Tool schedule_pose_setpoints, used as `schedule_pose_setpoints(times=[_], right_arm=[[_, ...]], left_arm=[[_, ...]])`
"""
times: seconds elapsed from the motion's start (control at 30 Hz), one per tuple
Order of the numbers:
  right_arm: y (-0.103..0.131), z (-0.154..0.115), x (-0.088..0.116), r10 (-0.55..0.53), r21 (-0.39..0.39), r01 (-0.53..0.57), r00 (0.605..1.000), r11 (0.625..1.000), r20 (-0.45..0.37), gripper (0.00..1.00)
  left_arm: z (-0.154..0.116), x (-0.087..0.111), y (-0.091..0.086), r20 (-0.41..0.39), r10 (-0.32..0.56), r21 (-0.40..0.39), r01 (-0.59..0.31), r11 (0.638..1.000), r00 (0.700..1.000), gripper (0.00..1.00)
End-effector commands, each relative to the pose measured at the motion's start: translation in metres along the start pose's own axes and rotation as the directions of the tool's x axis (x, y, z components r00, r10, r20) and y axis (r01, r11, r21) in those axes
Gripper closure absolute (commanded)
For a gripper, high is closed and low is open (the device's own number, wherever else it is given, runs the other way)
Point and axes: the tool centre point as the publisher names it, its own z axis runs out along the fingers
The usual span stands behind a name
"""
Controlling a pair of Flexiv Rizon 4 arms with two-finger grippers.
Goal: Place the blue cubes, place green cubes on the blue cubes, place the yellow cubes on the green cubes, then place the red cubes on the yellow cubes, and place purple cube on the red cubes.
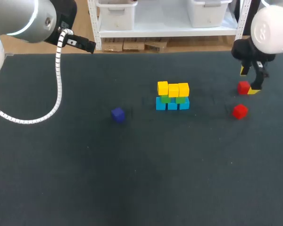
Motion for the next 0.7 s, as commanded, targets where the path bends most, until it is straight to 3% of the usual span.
schedule_pose_setpoints(times=[0.03,0.07,0.1,0.17,0.3,0.4,0.6,0.63,0.7], right_arm=[[0.008,0.009,-0.002,-0.002,0.015,0.002,1.0,1.0,-0.001,0.0],[0.009,0.011,-0.004,-0.005,0.009,0.005,1.0,1.0,0.0,0.0],[0.009,0.012,-0.005,-0.007,0.002,0.007,1.0,1.0,0.002,0.09],[0.009,0.014,-0.006,-0.015,-0.007,0.015,1.0,1.0,-0.001,0.17],[0.009,0.017,-0.007,-0.027,-0.022,0.026,1.0,0.999,-0.011,0.27],[0.008,0.02,-0.006,-0.03,-0.028,0.029,0.999,0.999,-0.018,0.46],[0.005,0.025,0.0,-0.022,-0.034,0.021,0.999,0.999,-0.027,0.4],[0.004,0.025,0.001,-0.019,-0.032,0.018,0.999,0.999,-0.03,0.32],[0.003,0.025,0.002,-0.011,-0.022,0.011,1.0,1.0,-0.024,0.05]], left_arm=[[0.0,0.0,0.002,0.001,0.003,0.007,-0.003,1.0,1.0,0.0],[0.0,0.0,0.002,0.001,0.003,0.007,-0.003,1.0,1.0,0.0],[0.0,0.0,0.002,0.001,0.003,0.007,-0.003,1.0,1.0,0.0],[0.0,0.0,0.002,0.001,0.003,0.007,-0.003,1.0,1.0,0.0],[0.0,0.0,0.002,0.001,0.003,0.007,-0.003,1.0,1.0,0.0],[0.0,0.0,0.002,0.001,0.003,0.007,-0.003,1.0,1.0,0.0],[0.0,0.0,0.002,0.001,0.003,0.007,-0.003,1.0,1.0,0.0],[0.0,0.0,0.002,0.001,0.003,0.007,-0.003,1.0,1.0,0.0],[0.0,0.0,0.002,0.001,0.003,0.007,-0.003,1.0,1.0,0.0]])
